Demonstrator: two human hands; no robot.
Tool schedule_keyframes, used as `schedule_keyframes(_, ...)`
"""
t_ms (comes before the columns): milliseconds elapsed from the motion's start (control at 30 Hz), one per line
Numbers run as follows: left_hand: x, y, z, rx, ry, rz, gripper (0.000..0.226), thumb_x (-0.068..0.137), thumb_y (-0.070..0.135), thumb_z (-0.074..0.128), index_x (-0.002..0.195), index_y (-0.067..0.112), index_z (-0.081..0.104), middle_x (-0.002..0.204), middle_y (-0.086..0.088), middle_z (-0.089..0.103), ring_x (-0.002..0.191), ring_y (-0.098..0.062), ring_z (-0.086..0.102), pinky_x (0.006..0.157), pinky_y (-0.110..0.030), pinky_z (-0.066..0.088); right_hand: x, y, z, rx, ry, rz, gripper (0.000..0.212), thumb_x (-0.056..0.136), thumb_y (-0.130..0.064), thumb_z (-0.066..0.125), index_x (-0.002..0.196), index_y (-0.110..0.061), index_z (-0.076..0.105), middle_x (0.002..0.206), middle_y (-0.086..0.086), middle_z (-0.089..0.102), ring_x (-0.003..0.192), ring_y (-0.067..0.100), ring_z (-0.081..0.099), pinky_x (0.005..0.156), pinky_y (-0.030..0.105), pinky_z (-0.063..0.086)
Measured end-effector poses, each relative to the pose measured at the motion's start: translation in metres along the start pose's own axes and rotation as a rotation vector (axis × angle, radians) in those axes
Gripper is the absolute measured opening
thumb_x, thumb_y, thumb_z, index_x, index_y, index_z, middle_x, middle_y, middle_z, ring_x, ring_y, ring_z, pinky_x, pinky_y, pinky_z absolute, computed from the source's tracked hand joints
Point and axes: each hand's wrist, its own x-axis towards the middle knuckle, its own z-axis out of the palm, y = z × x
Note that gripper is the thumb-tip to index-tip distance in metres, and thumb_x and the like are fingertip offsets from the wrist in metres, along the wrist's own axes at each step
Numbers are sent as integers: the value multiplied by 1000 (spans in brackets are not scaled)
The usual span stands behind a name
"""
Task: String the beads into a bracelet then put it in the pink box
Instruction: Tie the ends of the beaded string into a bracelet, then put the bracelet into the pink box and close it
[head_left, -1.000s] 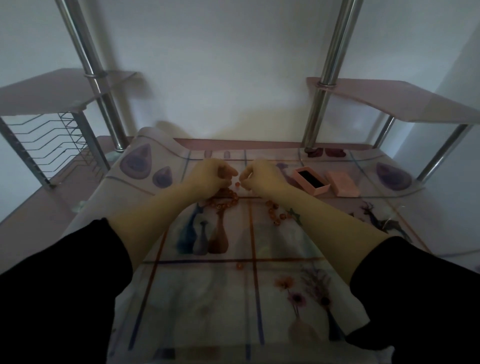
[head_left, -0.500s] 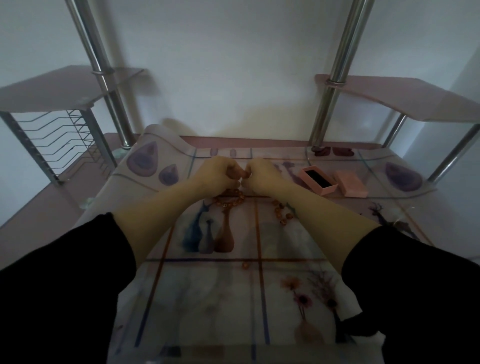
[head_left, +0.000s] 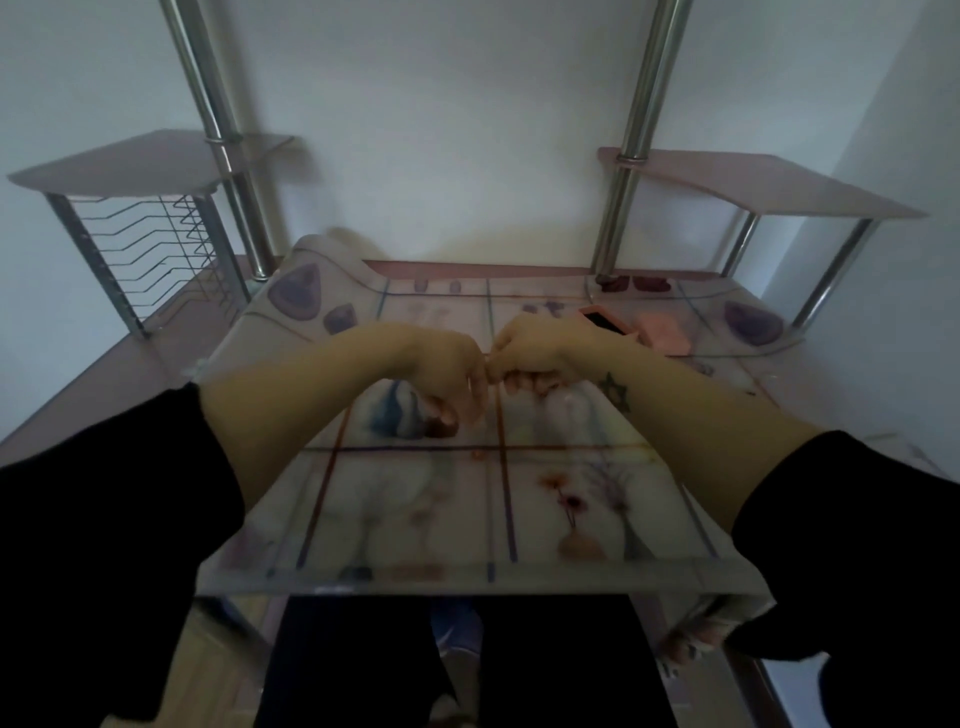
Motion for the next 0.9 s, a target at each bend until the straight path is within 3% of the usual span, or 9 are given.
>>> schedule_keyframes(133,-8,8,15,2,-84,-3,19,70,27,86,82,20,73,77,3,73,67,-7,69,58,-17,53,-18,7,7,76,-61,4,6,84,-3,64,80,-2,68,65,13,66,47,15,59,45,22,48)
schedule_keyframes(400,-6,12,29,-102,-101,-22,11,76,4,79,80,11,71,71,-2,72,61,-9,70,57,-18,54,-31,20,11,278,-122,98,13,89,-2,61,99,5,65,77,19,69,63,23,70,58,31,59)
schedule_keyframes(533,2,14,10,-220,100,-3,12,79,-3,72,81,8,68,74,-8,72,60,-12,71,54,-21,55,-25,24,8,485,-103,121,21,92,-1,58,110,10,60,87,24,69,68,27,71,56,32,59)
schedule_keyframes(700,32,36,-16,-388,387,82,10,76,-3,75,80,5,70,84,-15,73,67,-18,69,61,-26,59,-6,40,-20,648,223,68,24,87,2,61,111,-2,60,76,11,65,53,17,67,48,29,56)
schedule_keyframes(800,58,61,-24,-448,432,116,13,76,-3,76,74,7,68,84,-16,71,82,-27,70,76,-37,60,7,60,-51,420,488,73,10,80,0,70,88,5,68,69,15,66,54,21,64,59,36,60)
schedule_keyframes(900,88,85,-32,-466,488,149,9,77,-1,75,76,6,70,78,-13,70,81,-27,70,78,-38,59,17,85,-76,288,566,106,11,81,-3,71,85,8,72,76,22,71,57,24,65,63,40,61)
